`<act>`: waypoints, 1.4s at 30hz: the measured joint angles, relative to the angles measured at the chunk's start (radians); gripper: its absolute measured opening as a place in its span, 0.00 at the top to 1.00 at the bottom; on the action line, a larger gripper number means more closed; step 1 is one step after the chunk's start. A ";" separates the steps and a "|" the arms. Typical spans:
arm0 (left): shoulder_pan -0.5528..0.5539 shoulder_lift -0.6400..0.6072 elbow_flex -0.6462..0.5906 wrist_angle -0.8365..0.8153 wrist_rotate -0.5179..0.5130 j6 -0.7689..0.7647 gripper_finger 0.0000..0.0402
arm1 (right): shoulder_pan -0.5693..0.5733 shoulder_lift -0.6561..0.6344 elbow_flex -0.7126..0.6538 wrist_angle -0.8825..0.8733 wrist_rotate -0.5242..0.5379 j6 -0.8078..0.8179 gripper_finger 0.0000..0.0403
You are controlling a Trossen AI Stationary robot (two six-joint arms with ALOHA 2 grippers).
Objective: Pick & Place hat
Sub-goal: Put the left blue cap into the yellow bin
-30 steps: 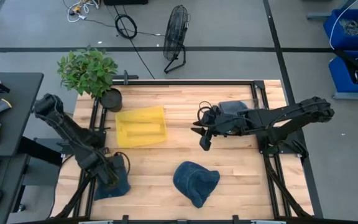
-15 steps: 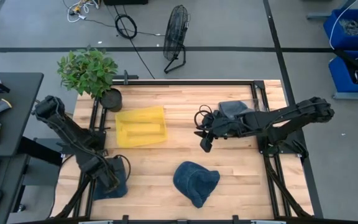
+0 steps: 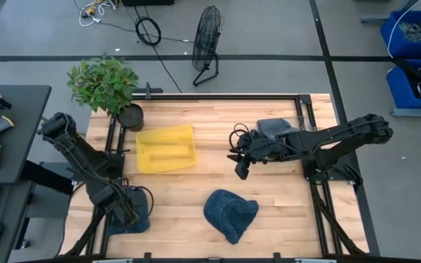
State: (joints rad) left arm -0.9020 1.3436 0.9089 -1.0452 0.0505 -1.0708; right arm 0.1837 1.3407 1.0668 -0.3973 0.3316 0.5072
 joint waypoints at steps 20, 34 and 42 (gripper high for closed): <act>0.043 0.226 0.001 0.009 -0.004 0.307 0.61 | 0.000 0.000 0.000 -0.001 -0.001 0.000 0.70; 0.110 0.199 0.315 -0.282 -0.324 0.718 0.98 | 0.000 0.000 0.000 -0.004 0.000 -0.001 0.70; 0.217 0.110 0.355 -0.428 -0.714 1.045 0.97 | -0.001 0.000 0.001 -0.004 0.000 -0.036 0.70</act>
State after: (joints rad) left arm -0.6848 1.4538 1.2635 -1.4729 -0.6635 -0.0263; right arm 0.1825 1.3407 1.0676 -0.4011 0.3321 0.4712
